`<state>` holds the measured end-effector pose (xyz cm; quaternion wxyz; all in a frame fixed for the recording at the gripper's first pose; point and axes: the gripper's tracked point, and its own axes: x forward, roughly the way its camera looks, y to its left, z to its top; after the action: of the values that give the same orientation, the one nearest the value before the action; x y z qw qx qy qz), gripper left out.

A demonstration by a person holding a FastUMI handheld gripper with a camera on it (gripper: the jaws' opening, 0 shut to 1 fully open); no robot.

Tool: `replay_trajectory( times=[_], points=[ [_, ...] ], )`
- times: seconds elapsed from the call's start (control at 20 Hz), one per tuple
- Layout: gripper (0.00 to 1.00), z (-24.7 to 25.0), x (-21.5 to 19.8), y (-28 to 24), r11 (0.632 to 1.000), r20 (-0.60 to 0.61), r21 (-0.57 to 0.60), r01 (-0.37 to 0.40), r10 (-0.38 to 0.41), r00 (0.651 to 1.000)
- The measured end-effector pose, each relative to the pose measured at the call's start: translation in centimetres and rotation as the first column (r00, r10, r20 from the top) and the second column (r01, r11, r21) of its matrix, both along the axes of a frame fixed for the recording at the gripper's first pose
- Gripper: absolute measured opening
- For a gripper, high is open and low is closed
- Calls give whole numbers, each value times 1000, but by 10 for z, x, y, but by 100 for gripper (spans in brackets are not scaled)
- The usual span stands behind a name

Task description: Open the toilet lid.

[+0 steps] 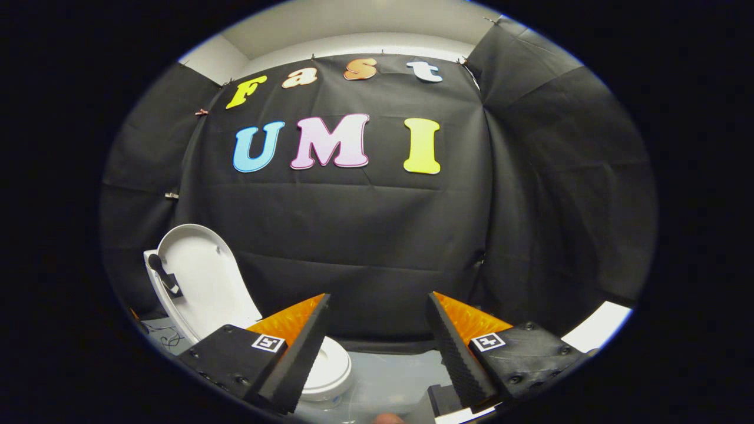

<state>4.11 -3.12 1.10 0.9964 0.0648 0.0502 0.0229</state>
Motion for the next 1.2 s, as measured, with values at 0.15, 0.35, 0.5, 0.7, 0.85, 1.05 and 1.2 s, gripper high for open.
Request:
replay_trajectory(
  times=[0.15,0.35,0.5,0.7,0.85,1.05,1.2],
  points=[
    [99,-4,2,-8,999,-6,23,25,-25,1000],
    [99,-3,2,-16,999,0,21,43,-43,999],
    [100,-6,1,-14,999,-4,-8,39,-39,999],
    [100,-1,0,-8,1000,12,-22,20,-20,1000],
    [100,1,-1,-4,1000,9,-14,7,-7,1000],
    [100,3,-1,2,1000,19,-12,-12,12,1000],
    [100,2,-4,10,999,18,-10,-35,35,999]
  ],
)
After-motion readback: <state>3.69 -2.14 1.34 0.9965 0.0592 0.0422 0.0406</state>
